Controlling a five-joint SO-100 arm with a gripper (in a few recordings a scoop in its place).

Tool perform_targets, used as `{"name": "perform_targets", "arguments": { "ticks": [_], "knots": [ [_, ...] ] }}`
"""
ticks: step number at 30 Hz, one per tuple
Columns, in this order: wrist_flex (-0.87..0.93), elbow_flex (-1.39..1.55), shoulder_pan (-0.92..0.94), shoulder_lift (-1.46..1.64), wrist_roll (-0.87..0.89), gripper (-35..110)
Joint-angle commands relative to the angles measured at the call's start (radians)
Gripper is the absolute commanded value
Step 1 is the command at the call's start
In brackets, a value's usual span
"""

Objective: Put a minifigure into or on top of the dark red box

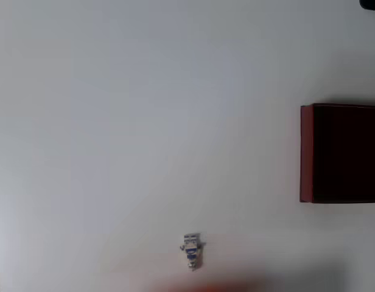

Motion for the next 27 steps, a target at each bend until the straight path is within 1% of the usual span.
{"name": "perform_targets", "arguments": {
  "ticks": [1, 4, 7, 8, 9, 10, 11, 12, 13, 14, 15, 17, 18, 20, 23, 25, 27],
  "knots": [
    [0.005, -0.02, 0.008, 0.015, 0.012, 5],
    [0.025, -0.049, 0.084, 0.015, 0.069, 4],
    [0.023, -0.106, 0.259, 0.015, 0.143, 0],
    [0.006, -0.109, 0.314, 0.015, 0.14, 0],
    [-0.063, -0.094, 0.364, 0.015, 0.296, 0],
    [-0.064, -0.1, 0.413, 0.015, 0.333, 1],
    [-0.032, -0.118, 0.448, 0.015, 0.436, 4],
    [0.028, -0.135, 0.508, 0.015, 0.558, 6],
    [0.081, -0.149, 0.577, 0.015, 0.686, 11],
    [0.126, -0.152, 0.657, 0.015, 0.776, 18],
    [0.17, -0.161, 0.701, 0.014, 0.822, 18],
    [0.227, -0.181, 0.827, 0.012, 0.842, 15],
    [0.275, -0.202, 0.882, 0.012, 0.877, 17],
    [0.305, -0.253, 0.966, -0.006, 0.884, 18],
    [0.397, -0.362, 1.098, -0.173, 0.953, 22],
    [0.426, -0.437, 1.161, -0.328, 0.971, 22],
    [0.494, -0.52, 1.203, -0.479, 1.049, 23]
  ]
}}
